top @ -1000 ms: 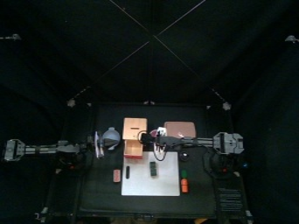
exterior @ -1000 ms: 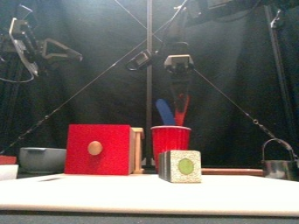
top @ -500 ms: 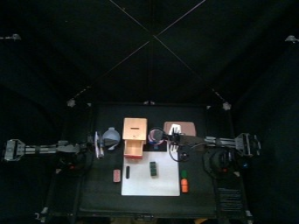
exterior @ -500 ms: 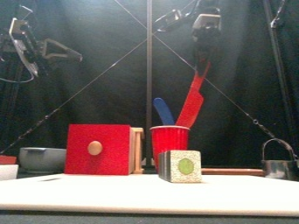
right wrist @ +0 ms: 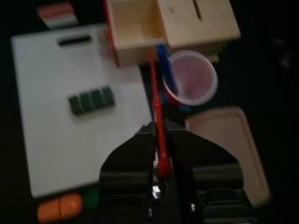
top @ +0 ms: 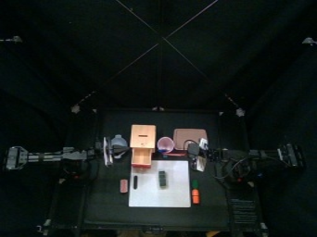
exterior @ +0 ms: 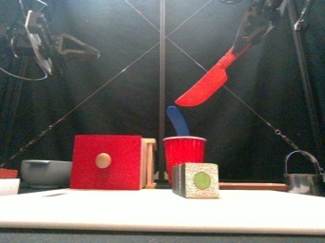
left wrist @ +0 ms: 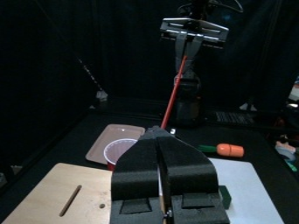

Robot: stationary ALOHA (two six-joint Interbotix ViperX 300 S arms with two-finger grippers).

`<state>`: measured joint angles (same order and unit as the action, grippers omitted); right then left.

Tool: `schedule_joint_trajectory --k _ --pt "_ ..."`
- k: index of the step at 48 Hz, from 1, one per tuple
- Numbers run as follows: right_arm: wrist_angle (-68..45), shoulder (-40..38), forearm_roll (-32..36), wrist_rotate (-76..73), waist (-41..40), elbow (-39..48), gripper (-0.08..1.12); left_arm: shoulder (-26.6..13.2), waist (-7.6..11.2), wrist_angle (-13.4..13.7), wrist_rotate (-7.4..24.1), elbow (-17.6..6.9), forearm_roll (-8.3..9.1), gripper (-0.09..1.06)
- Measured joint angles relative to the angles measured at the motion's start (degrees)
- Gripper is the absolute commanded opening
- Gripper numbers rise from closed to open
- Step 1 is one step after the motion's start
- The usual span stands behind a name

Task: Place sushi on board then cut the sushi with the knife then place the pieces on the plate
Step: Grasp knife edge with left hand

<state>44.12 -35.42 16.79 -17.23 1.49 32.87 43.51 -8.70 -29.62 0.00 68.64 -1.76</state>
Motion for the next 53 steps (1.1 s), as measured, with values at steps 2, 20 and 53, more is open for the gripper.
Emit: schedule_joint_trajectory --k 2,20,53 --pt "-4.57 -0.70 -0.62 0.00 -0.09 2.46 0.51 -1.23 0.35 0.97 0.18 -1.14 0.00 0.14" --pt "-39.55 -1.49 -3.08 0.26 -0.44 19.51 0.51 -14.77 9.23 3.69 -0.18 -9.23 0.62 0.56" --pt "-51.42 -0.70 -3.16 0.09 -1.49 24.35 0.51 -35.51 17.49 0.18 0.00 -17.40 -12.04 0.87"
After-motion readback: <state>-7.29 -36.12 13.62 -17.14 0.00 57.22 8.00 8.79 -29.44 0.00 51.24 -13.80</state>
